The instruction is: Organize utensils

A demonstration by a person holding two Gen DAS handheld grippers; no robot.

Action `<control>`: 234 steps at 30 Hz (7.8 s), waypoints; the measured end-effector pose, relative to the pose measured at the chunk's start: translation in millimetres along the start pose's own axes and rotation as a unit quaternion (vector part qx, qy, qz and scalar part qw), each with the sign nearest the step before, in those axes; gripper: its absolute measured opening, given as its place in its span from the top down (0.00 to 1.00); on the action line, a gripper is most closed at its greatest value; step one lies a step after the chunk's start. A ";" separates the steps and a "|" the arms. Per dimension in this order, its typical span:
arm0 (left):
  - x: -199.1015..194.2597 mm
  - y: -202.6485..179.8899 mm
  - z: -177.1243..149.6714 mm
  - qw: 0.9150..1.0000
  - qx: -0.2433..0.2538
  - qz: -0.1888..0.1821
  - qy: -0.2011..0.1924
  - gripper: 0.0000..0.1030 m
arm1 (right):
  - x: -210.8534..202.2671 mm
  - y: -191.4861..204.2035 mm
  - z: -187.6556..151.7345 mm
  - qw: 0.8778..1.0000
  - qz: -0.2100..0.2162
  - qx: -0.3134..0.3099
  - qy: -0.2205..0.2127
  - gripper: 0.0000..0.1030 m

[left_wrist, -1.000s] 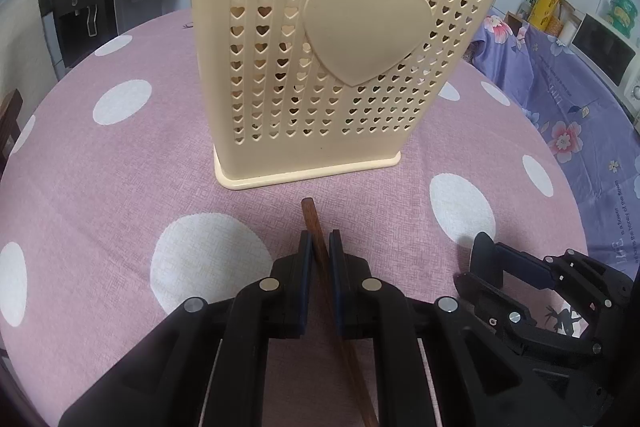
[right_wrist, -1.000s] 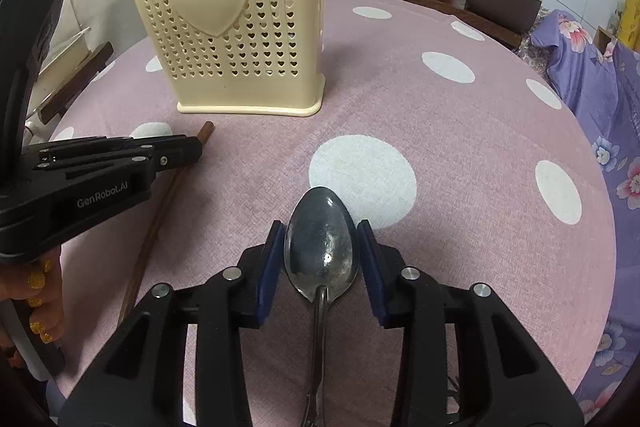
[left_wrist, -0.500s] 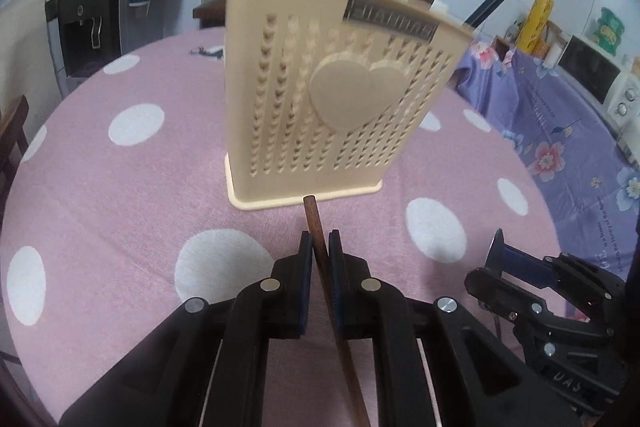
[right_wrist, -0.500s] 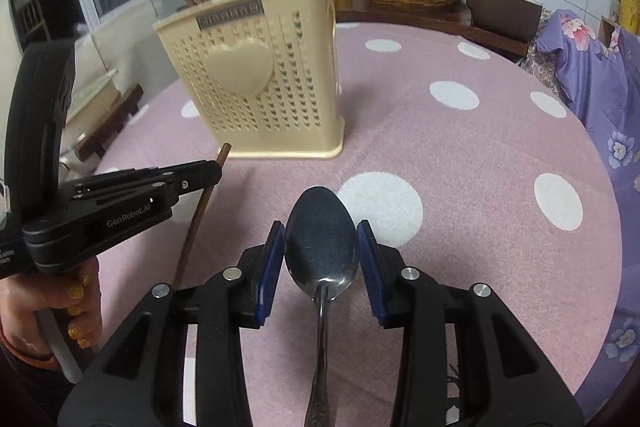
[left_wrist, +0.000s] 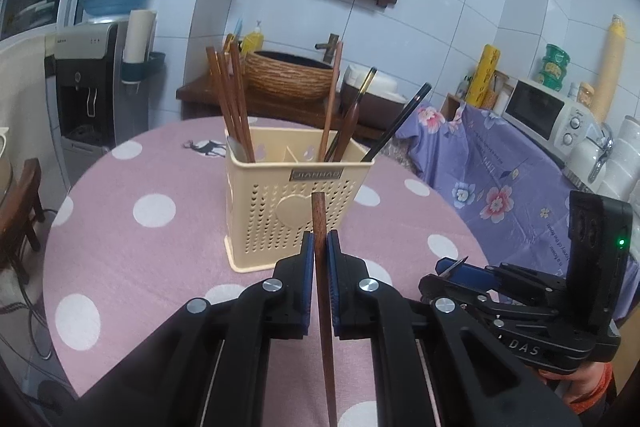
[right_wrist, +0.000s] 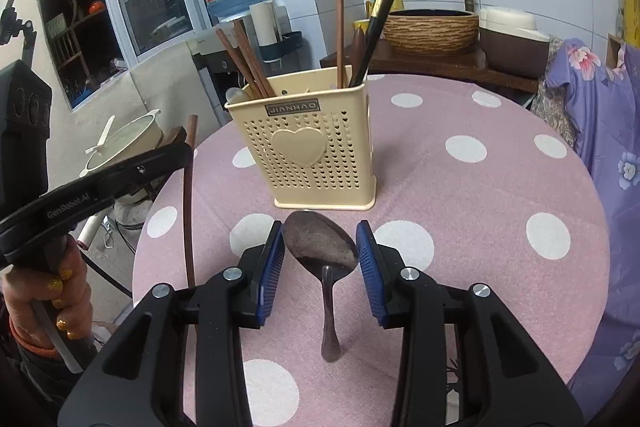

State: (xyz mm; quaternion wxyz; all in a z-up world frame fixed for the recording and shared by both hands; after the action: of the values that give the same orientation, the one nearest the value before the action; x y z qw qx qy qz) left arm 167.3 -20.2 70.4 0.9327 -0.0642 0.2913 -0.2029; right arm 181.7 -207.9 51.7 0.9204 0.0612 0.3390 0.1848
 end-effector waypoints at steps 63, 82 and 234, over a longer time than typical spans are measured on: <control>-82.0 -29.6 181.3 0.984 0.071 -0.009 -0.165 0.93 | -31.2 44.5 190.7 0.990 -0.002 -0.043 -0.134 0.64; 19.6 49.6 101.0 0.993 -0.041 0.055 -0.092 0.98 | 87.8 27.3 130.4 0.995 -0.054 -0.036 -0.070 0.64; -18.1 7.3 -15.9 0.984 0.083 0.124 -0.098 0.06 | -19.4 -17.0 -66.8 0.993 -0.079 0.018 -0.084 0.06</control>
State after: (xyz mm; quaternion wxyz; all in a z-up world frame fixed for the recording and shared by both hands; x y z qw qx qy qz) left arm 147.2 -6.0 65.0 0.9768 0.0302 0.1862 -0.1013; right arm 129.9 -231.8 8.3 0.9562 0.0665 0.2672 0.0994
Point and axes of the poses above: each gripper's, at about its wrist camera, not at the fingertips, and x roughly the way its jaws point, y to its left, z to its top, the point moved 1 cm from there along x, roughly the way its jaws point
